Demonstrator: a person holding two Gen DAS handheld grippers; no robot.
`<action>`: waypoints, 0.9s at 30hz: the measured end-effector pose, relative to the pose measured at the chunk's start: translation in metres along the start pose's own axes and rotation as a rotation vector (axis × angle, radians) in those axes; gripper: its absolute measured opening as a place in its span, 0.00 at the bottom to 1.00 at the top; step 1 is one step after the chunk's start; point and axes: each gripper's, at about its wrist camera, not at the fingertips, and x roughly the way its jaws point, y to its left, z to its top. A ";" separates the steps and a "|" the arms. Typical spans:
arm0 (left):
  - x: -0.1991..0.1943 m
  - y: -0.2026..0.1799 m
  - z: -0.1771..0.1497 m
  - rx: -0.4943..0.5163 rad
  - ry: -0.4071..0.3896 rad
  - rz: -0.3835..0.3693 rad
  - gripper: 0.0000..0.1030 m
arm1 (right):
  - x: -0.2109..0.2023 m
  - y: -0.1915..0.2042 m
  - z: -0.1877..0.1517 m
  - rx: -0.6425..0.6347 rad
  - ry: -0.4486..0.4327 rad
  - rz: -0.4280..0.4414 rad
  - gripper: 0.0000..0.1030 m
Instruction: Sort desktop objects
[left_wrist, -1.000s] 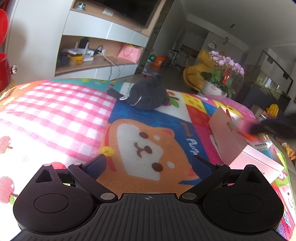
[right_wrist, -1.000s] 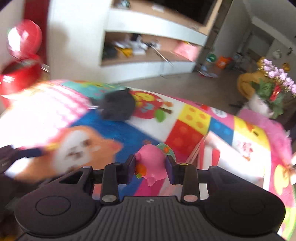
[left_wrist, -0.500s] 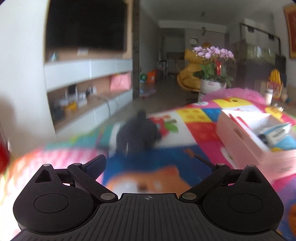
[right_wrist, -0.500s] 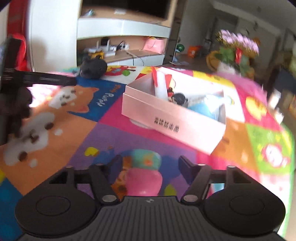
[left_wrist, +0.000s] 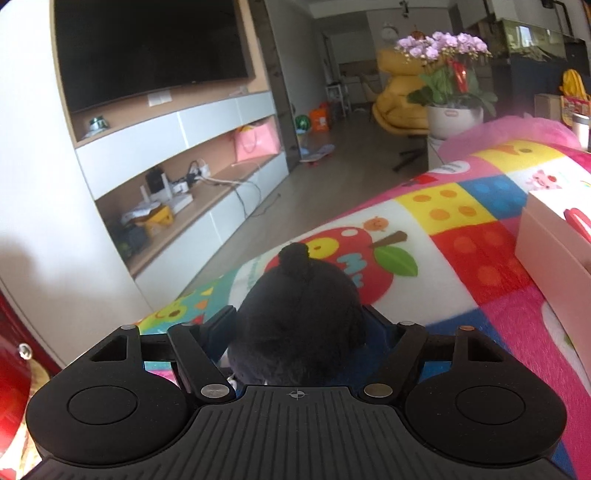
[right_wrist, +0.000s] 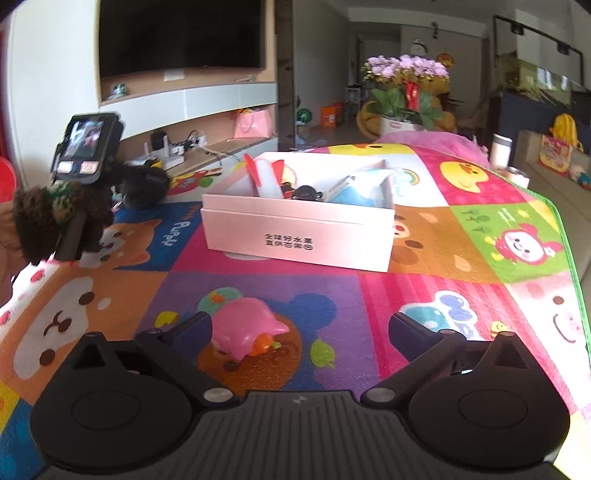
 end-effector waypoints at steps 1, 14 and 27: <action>-0.006 0.001 -0.001 0.011 -0.004 -0.009 0.72 | 0.000 -0.002 0.000 0.014 -0.001 0.001 1.00; -0.179 -0.066 -0.083 0.367 -0.131 -0.263 0.74 | -0.006 -0.017 -0.009 0.107 -0.023 0.019 1.00; -0.231 -0.064 -0.112 0.128 -0.086 -0.564 0.95 | 0.056 -0.003 0.117 -0.083 -0.067 0.038 0.90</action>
